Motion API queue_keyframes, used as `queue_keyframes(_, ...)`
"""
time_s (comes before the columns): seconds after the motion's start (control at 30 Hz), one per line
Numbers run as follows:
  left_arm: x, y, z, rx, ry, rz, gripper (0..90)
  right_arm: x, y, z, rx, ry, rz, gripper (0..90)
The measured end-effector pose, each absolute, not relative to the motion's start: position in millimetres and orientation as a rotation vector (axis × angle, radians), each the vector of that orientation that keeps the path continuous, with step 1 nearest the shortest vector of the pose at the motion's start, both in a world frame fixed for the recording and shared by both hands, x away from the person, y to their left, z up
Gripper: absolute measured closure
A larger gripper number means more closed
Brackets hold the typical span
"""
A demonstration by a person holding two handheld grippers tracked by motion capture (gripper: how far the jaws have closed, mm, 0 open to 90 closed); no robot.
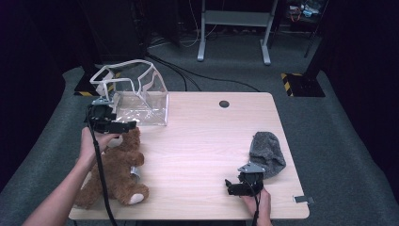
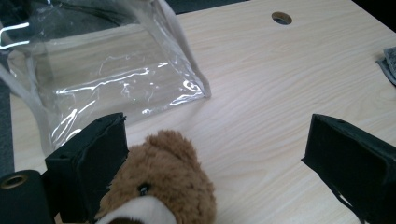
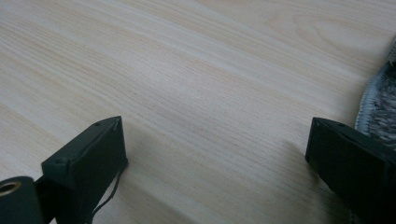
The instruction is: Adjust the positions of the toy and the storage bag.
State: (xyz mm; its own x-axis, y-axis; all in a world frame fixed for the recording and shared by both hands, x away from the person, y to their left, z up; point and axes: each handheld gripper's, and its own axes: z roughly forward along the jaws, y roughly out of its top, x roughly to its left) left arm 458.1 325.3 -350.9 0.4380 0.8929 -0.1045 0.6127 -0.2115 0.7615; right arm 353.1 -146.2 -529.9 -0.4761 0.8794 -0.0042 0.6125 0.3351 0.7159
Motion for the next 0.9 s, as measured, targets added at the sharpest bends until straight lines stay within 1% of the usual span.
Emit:
queue_keyframes(0.17,471.8,312.7,-348.8,1.964,1.248,0.485,2.7,353.3,-144.9,-530.0,1.334,2.198,0.937,4.4)
queue_keyframes(0.27,481.3,306.9,-344.6,1.964,1.244,0.490,1.8,353.3,-146.3,-529.9,1.313,2.214,0.929,4.4)
queue_keyframes(0.4,495.3,301.6,-338.6,1.976,1.225,0.538,1.9,353.0,-146.2,-530.1,1.316,2.209,0.930,4.4)
queue_keyframes(0.5,507.3,299.5,-334.5,1.974,1.232,0.549,0.9,353.7,-146.8,-530.2,1.297,2.209,0.931,4.5)
queue_keyframes(0.67,525.1,297.2,-330.1,1.929,1.227,0.544,0.0,353.6,-146.8,-530.3,1.299,2.209,0.932,4.5)
queue_keyframes(0.9,548.6,292.4,-331.3,1.949,1.225,0.550,0.0,353.5,-146.8,-530.4,1.299,2.208,0.934,4.5)
